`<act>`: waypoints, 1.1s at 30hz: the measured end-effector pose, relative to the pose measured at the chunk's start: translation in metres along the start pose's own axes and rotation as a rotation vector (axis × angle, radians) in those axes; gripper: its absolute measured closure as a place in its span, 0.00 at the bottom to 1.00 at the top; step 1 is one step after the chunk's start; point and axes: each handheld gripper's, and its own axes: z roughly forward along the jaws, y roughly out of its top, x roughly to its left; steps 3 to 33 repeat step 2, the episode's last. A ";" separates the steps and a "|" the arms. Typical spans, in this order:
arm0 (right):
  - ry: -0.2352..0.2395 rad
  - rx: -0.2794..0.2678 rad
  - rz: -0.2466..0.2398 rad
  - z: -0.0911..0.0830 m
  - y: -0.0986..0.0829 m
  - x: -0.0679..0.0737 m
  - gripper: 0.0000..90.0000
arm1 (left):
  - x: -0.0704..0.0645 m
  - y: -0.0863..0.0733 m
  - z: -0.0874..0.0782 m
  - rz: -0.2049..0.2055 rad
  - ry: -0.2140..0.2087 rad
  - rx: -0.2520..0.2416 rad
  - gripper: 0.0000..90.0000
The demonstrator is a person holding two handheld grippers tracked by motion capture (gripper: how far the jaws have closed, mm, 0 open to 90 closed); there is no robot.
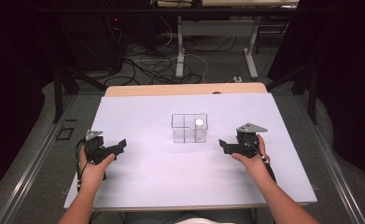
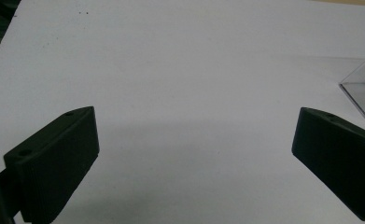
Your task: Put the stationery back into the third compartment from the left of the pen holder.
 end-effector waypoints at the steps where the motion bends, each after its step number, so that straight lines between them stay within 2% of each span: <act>1: 0.002 0.001 0.001 0.000 0.000 0.000 0.14 | 0.000 0.000 0.000 -0.001 0.002 0.000 0.01; 33: 0.002 0.003 0.000 0.000 0.000 0.000 0.14 | 0.000 0.000 0.001 -0.002 0.003 0.002 0.01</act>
